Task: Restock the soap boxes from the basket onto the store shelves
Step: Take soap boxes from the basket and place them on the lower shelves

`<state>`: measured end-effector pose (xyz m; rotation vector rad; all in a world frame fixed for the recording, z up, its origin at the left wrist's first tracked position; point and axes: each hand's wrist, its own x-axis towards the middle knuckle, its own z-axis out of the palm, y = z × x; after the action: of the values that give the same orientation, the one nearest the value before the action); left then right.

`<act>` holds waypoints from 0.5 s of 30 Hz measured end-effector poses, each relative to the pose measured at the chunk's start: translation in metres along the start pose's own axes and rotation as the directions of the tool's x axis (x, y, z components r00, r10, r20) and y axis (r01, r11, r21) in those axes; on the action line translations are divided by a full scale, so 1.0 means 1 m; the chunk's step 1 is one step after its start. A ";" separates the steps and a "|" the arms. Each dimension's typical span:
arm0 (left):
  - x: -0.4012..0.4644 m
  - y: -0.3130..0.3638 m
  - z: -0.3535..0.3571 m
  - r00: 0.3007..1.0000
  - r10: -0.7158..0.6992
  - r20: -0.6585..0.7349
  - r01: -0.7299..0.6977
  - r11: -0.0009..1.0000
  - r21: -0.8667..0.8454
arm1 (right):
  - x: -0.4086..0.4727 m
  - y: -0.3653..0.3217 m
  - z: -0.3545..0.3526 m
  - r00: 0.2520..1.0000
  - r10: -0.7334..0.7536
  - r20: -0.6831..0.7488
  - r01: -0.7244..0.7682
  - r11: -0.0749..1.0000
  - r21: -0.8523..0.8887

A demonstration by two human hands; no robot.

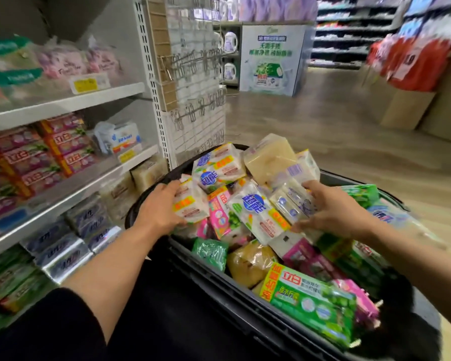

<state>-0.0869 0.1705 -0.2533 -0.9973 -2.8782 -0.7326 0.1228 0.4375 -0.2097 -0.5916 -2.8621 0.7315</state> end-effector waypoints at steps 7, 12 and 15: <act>-0.005 -0.004 -0.006 0.997 0.077 -0.028 -0.077 0.997 -0.007 | -0.002 0.014 -0.014 0.994 -0.061 0.087 0.034 0.959 0.280; -0.016 0.008 -0.013 0.986 0.128 -0.108 -0.141 0.983 -0.120 | -0.012 0.011 -0.002 0.892 -0.254 -0.375 0.304 0.950 0.078; -0.022 0.020 -0.019 0.969 0.087 -0.230 -0.141 0.964 -0.228 | -0.016 -0.007 0.000 0.730 -0.472 -0.494 0.479 0.869 -0.123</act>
<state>-0.0605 0.1632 -0.2315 -1.0216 -2.5647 -1.1278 0.1351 0.4253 -0.2066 -0.0086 -2.3400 0.4179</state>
